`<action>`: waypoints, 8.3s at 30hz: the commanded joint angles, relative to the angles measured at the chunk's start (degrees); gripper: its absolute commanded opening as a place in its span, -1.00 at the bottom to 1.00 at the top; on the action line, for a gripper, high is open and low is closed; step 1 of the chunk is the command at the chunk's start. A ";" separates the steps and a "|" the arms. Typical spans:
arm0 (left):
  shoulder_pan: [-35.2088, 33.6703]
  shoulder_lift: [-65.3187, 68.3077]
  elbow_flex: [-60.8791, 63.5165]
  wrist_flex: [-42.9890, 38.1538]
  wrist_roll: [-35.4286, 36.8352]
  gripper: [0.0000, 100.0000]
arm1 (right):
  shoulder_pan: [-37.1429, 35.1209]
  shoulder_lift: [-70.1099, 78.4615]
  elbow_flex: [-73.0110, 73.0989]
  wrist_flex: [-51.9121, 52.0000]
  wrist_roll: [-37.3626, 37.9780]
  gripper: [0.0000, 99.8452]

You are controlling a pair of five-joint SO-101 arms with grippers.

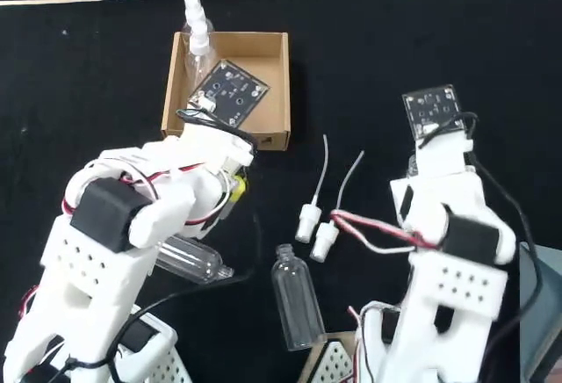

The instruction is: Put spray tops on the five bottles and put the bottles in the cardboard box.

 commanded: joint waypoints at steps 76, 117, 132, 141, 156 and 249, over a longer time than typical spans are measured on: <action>-27.91 -22.07 28.97 -34.46 32.79 -0.94 | -52.31 8.04 15.96 -36.66 -12.48 -0.98; -28.44 -22.07 31.08 -38.51 40.97 -0.94 | -52.31 26.59 15.25 -53.80 -12.48 -0.98; -34.68 -22.07 31.43 -40.70 50.90 -0.94 | -52.75 19.91 18.51 -51.34 -12.48 -0.97; -34.77 -22.07 30.20 -41.14 57.49 -0.94 | -54.77 17.89 21.67 -54.07 -12.04 -0.97; -34.15 -21.98 33.27 -45.27 57.14 -0.94 | -57.32 17.89 22.11 -53.98 -11.96 -0.98; -15.08 -21.80 43.56 -44.75 45.80 -0.70 | -56.97 17.45 23.69 -53.71 -12.40 -0.98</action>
